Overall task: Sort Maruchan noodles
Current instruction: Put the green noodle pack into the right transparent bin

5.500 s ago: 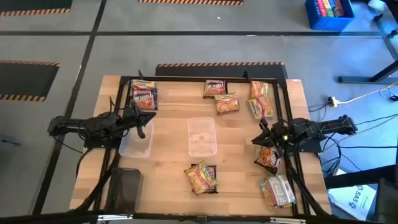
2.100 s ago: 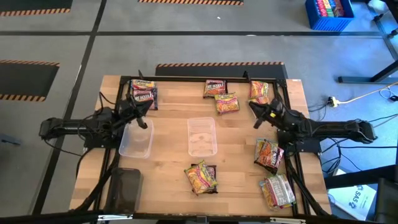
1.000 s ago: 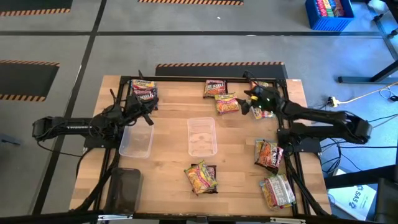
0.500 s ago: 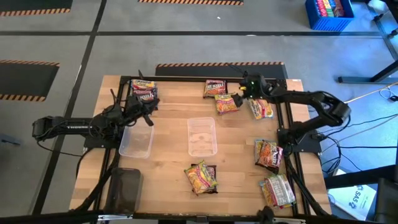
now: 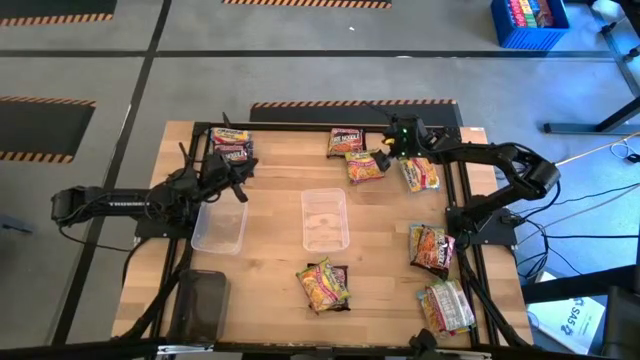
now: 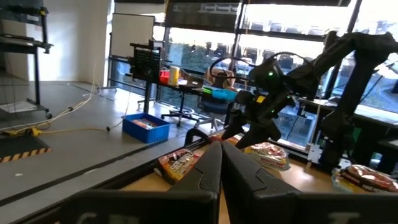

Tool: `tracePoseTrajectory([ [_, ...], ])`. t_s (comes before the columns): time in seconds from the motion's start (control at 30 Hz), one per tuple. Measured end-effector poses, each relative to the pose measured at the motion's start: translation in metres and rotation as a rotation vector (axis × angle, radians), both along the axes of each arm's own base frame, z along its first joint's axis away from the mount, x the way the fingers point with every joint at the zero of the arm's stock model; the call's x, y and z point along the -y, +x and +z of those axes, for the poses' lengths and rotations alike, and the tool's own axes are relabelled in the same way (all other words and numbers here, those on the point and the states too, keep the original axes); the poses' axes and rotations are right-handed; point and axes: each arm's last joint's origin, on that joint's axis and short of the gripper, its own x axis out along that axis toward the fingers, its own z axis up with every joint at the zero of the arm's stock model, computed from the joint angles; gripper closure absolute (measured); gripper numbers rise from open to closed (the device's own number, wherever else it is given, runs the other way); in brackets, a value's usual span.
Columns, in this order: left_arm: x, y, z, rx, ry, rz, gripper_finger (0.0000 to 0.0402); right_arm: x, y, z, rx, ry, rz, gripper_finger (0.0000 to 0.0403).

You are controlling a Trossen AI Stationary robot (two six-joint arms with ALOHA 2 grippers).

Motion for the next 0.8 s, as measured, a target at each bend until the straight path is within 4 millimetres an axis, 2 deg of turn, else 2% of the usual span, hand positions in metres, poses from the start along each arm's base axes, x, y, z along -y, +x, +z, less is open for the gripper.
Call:
tracePoseTrajectory([
  [0.17,-0.002,0.014,0.013,-0.045,-0.002,-0.038,0.0398,-0.003,0.0,-0.001,0.027,0.061,0.035,0.0058],
  [0.37,-0.008,0.04,0.021,-0.141,0.006,-0.059,0.0398,-0.002,0.0,-0.001,0.018,0.053,0.017,0.0058],
  [0.63,-0.016,0.07,0.009,-0.274,-0.035,-0.063,0.0398,-0.003,-0.001,-0.002,0.019,0.078,-0.001,0.0058],
  [0.8,-0.018,0.084,0.004,-0.304,-0.073,-0.135,0.0398,-0.003,0.0,-0.002,0.029,0.091,0.007,0.0058],
])
